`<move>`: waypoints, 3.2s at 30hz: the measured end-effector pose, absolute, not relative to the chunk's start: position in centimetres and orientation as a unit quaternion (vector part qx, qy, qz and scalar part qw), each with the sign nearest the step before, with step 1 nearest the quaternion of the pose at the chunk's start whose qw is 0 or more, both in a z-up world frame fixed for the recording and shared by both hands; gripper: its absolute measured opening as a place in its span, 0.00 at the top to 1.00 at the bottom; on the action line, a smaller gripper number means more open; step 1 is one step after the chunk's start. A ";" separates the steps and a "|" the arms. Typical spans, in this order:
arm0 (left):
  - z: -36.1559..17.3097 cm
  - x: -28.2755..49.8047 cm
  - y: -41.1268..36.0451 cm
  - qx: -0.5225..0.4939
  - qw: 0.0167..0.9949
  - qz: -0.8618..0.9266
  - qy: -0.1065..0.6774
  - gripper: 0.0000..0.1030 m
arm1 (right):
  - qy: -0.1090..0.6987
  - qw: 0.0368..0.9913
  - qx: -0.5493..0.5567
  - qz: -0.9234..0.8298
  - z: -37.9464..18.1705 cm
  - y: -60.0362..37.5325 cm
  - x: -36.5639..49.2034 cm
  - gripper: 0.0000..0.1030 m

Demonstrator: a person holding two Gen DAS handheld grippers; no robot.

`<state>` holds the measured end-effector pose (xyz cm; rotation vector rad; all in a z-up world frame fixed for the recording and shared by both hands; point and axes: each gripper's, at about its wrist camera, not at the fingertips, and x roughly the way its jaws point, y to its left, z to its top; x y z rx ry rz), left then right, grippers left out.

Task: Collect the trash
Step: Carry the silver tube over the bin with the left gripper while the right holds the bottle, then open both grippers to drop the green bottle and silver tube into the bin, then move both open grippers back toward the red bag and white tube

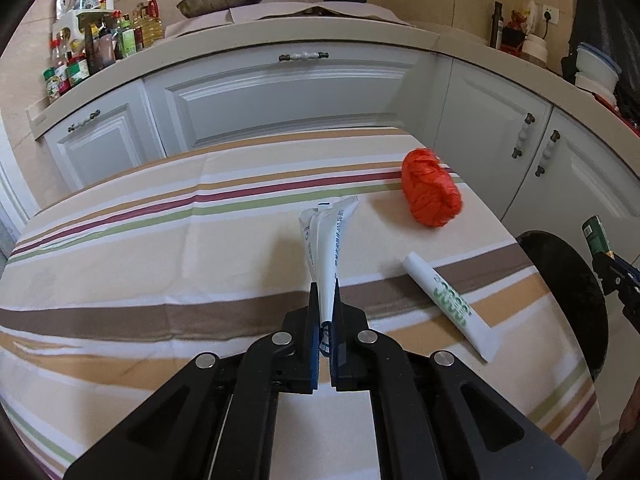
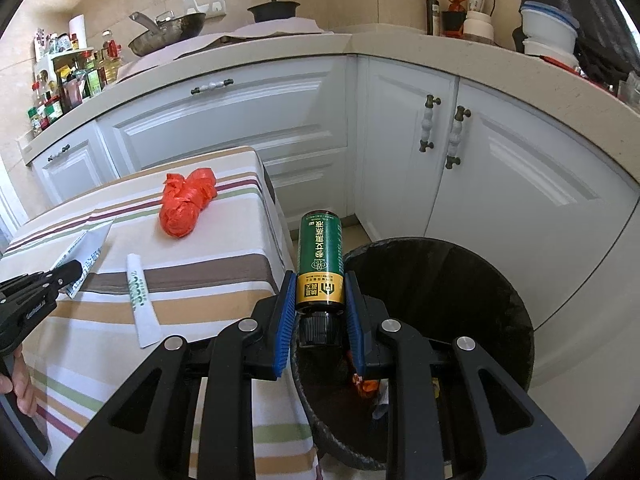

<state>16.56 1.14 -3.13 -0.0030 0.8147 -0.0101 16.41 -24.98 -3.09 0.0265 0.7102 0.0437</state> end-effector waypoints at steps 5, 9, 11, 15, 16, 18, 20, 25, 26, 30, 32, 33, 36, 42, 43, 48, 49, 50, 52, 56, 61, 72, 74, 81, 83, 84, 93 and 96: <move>-2.1 15.1 1.0 -0.003 0.923 -0.007 0.385 0.96 | 0.338 0.941 0.014 0.017 -2.1 -25.3 15.0 0.78; -1.1 13.9 0.3 -0.001 0.927 -0.017 0.374 0.96 | 0.332 0.943 0.016 0.009 -1.6 -25.9 14.0 0.78; -0.6 13.4 -0.4 0.002 0.930 -0.025 0.368 0.96 | 0.328 0.945 0.016 0.001 -1.3 -26.5 13.4 0.78; 0.3 12.6 -2.5 0.009 0.933 -0.049 0.357 0.96 | 0.321 0.947 0.013 -0.019 -1.0 -27.7 12.5 0.78; 0.4 12.4 -2.9 0.011 0.933 -0.055 0.356 0.96 | 0.318 0.948 0.011 -0.026 -0.9 -28.0 12.1 0.78; 0.5 12.2 -4.4 0.017 0.933 -0.072 0.353 0.96 | 0.316 0.948 0.007 -0.038 -0.8 -28.8 11.8 0.78; 0.5 12.1 -5.8 0.020 0.932 -0.088 0.352 0.96 | 0.314 0.948 0.007 -0.050 -0.8 -29.7 11.4 0.78; 0.5 12.0 -9.1 0.031 0.929 -0.122 0.348 0.96 | 0.312 0.947 0.007 -0.074 -1.0 -31.4 11.0 0.78; 0.5 12.2 -9.8 0.033 0.928 -0.129 0.348 0.96 | 0.311 0.947 0.008 -0.078 -1.1 -31.8 10.9 0.78; 0.5 12.7 -12.6 0.046 0.927 -0.150 0.340 0.96 | 0.309 0.947 0.009 -0.091 -1.4 -32.9 11.1 0.78; 0.3 13.1 -13.9 0.051 0.926 -0.157 0.340 0.96 | 0.310 0.946 0.011 -0.096 -1.6 -33.5 11.2 0.78; 0.2 13.4 -14.5 0.053 0.925 -0.160 0.340 0.96 | 0.311 0.945 0.012 -0.099 -1.8 -33.8 11.4 0.78; -0.2 14.0 -16.3 0.061 0.924 -0.167 0.339 0.96 | 0.312 0.944 0.014 -0.105 -2.2 -34.6 11.8 0.78; -1.3 15.1 -19.0 0.074 0.919 -0.176 0.344 0.95 | 0.313 0.943 0.021 -0.112 -2.9 -36.0 12.8 0.77; -1.6 15.4 -19.4 0.074 0.918 -0.179 0.347 0.94 | 0.313 0.943 0.022 -0.114 -3.0 -36.2 13.0 0.77; -2.9 16.8 -20.7 0.080 0.913 -0.175 0.361 0.76 | 0.311 0.941 0.027 -0.128 -3.8 -37.3 14.0 0.57; -3.1 17.1 -20.8 0.081 0.911 -0.174 0.365 0.74 | 0.310 0.941 0.029 -0.130 -4.0 -37.5 14.1 0.57; -3.3 17.2 -20.9 0.081 0.911 -0.174 0.366 0.70 | 0.311 0.941 0.028 -0.132 -4.0 -37.6 14.2 0.57; -3.4 17.3 -20.8 0.080 0.910 -0.172 0.368 0.65 | 0.313 0.940 0.027 -0.133 -4.2 -37.7 14.4 0.56; -3.0 16.9 -20.1 0.073 0.914 -0.166 0.364 0.56 | 0.313 0.941 0.026 -0.128 -4.1 -37.6 14.4 0.56; -2.2 16.2 -17.4 0.058 0.920 -0.148 0.359 0.48 | 0.313 0.944 0.027 -0.102 -3.6 -35.8 14.4 0.54; -1.1 14.8 -7.4 0.018 0.932 -0.056 0.358 0.39 | 0.311 0.950 0.003 0.005 -2.0 -27.2 14.8 0.51; -1.1 14.5 -5.3 0.013 0.932 -0.035 0.361 0.38 | 0.311 0.950 -0.005 0.028 -1.9 -25.4 14.9 0.51; -1.6 13.3 1.4 -0.010 0.929 0.034 0.368 0.38 | 0.321 0.943 -0.032 0.083 -2.1 -19.6 15.1 0.51; -1.7 12.9 3.1 -0.016 0.928 0.052 0.369 0.38 | 0.327 0.940 -0.037 0.096 -2.3 -18.2 15.3 0.51; -1.8 12.7 4.0 -0.019 0.927 0.060 0.370 0.38 | 0.330 0.937 -0.040 0.104 -2.4 -17.4 15.4 0.51; -2.5 11.5 9.9 -0.042 0.920 0.110 0.373 0.38 | 0.374 0.913 -0.075 0.141 -4.1 -12.1 16.8 0.51; -2.8 11.4 11.4 -0.049 0.917 0.123 0.375 0.38 | 0.392 0.906 -0.081 0.142 -4.9 -11.2 17.4 0.51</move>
